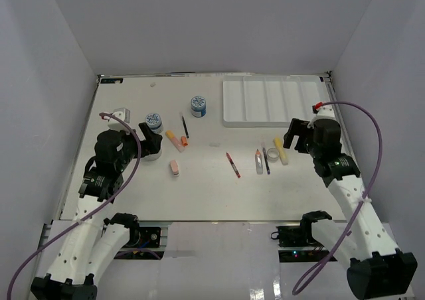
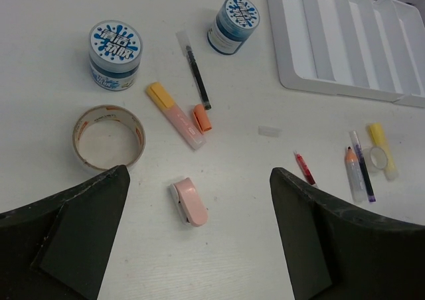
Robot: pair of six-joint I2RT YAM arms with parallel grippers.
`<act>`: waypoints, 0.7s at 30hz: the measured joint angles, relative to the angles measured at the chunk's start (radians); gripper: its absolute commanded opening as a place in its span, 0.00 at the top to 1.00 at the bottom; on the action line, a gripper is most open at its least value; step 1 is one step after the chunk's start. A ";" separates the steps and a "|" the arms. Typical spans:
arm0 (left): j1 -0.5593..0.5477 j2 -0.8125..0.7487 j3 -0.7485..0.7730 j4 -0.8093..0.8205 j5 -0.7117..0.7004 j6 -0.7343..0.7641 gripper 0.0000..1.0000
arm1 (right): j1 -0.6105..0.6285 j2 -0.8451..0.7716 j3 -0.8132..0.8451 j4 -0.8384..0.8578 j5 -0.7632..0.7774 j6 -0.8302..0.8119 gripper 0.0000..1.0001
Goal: Sort the stationery into containers
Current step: Pick up the stationery from the center of the board.
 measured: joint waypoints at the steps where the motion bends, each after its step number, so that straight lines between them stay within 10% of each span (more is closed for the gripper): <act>1: 0.000 0.016 -0.007 0.016 0.004 -0.003 0.02 | 0.000 0.043 -0.005 0.006 0.010 0.010 0.09; 4: 0.000 0.037 -0.040 0.064 0.008 -0.007 0.02 | 0.000 0.187 -0.029 0.029 0.028 0.032 0.00; 8: 0.000 0.049 -0.109 0.120 0.006 -0.006 0.02 | 0.000 0.353 -0.042 0.050 0.031 0.047 0.20; 21: -0.019 0.069 -0.171 0.145 0.008 0.005 0.02 | -0.024 0.587 -0.085 0.125 0.024 0.052 0.21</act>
